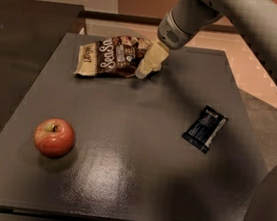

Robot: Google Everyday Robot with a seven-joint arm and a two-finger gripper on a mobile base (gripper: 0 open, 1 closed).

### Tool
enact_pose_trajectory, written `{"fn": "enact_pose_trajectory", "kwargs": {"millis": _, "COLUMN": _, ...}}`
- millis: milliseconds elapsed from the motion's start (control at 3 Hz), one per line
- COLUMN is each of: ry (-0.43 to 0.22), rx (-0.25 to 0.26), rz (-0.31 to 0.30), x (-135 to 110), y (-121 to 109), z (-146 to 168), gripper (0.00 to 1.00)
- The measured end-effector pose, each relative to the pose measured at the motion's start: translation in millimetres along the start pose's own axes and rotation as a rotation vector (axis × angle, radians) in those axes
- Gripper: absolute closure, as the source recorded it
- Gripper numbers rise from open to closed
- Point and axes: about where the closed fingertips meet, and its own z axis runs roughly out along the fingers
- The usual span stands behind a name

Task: Pick brown chip bag

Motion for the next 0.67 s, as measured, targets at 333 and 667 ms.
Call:
{"fn": "enact_pose_trajectory", "kwargs": {"millis": 333, "ry": -0.017, "rx": 0.008, "rz": 0.064, "x": -4.6, "y": -25.5, "z": 19.2, "gripper": 0.00}}
{"fn": "enact_pose_trajectory", "kwargs": {"millis": 667, "ry": -0.026, "rx": 0.009, "rz": 0.114, "x": -3.8, "y": -45.9, "z": 35.8, "gripper": 0.00}}
